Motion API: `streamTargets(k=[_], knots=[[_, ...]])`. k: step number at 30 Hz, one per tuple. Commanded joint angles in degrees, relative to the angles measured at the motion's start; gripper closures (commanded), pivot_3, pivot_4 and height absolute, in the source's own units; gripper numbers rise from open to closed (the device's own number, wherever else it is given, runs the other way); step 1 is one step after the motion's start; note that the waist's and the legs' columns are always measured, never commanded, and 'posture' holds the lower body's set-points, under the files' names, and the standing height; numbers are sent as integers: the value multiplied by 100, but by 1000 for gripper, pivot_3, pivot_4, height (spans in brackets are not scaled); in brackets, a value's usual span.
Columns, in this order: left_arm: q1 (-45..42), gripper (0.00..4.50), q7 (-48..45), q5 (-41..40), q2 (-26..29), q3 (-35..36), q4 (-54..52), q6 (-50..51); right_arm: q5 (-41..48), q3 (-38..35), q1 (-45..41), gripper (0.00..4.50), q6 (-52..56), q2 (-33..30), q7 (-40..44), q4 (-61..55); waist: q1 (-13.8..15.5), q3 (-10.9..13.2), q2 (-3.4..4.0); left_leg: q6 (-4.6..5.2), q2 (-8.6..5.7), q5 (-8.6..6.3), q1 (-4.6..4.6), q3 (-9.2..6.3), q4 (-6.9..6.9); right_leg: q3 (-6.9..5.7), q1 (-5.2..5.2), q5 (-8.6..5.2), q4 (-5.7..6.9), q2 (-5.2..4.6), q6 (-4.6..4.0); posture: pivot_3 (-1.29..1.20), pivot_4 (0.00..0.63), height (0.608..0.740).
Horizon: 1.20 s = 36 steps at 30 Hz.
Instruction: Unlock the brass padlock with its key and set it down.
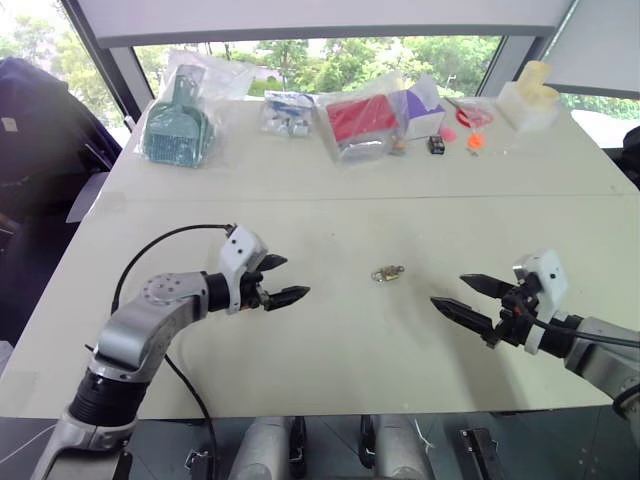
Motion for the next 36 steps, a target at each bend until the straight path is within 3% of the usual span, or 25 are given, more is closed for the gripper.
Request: streamTargets(k=[1, 4, 9, 16, 24, 36], knots=[[-527, 317, -277, 117, -14, 18, 375, -475, 28, -30, -77, 28, -61, 31, -73, -187, 18, 0, 0, 0, 0, 0, 0, 0, 1, 0, 1, 0, 0, 0, 0, 0, 150, 735], [-1284, 317, -556, 383, -171, -147, 1283, -991, 21, 15, -138, 28, -53, 36, -115, -150, 64, 0, -1, 1, -1, 0, -1, -2, 14, -1, 6, 0, 1, 0, 0, 0, 150, 735], [-2883, 317, -1254, 1158, -813, -1049, 3219, -1734, -256, 231, -231, 28, 9, -112, -228, -59, 166, 1, -2, 10, -6, -4, -2, -1, 28, -1, 14, 1, -2, -1, 0, 0, 150, 735], [-3873, 317, -1810, 1817, -1937, -1848, 4663, -2010, -362, 123, -210, 28, 116, 26, -647, -328, 141, 5, -9, 28, -9, -14, -3, 4, 33, -1, 21, 2, -10, -3, 3, 0, 150, 735], [-4088, 317, -1689, 2453, -2844, -2229, 5322, -2078, -360, 9, 390, 28, 197, 250, -1005, -834, 145, 4, -9, 36, -7, -19, -4, -4, 36, -2, 20, 1, -10, -5, 3, 0, 150, 735], [-3677, 317, -1102, 3219, -3272, -2525, 5524, -2174, 93, -599, 563, 28, 470, 134, -1039, -1133, 165, 2, -11, 39, -5, -20, -2, -10, 43, -2, 26, 1, -10, -6, 2, 0, 150, 735]])
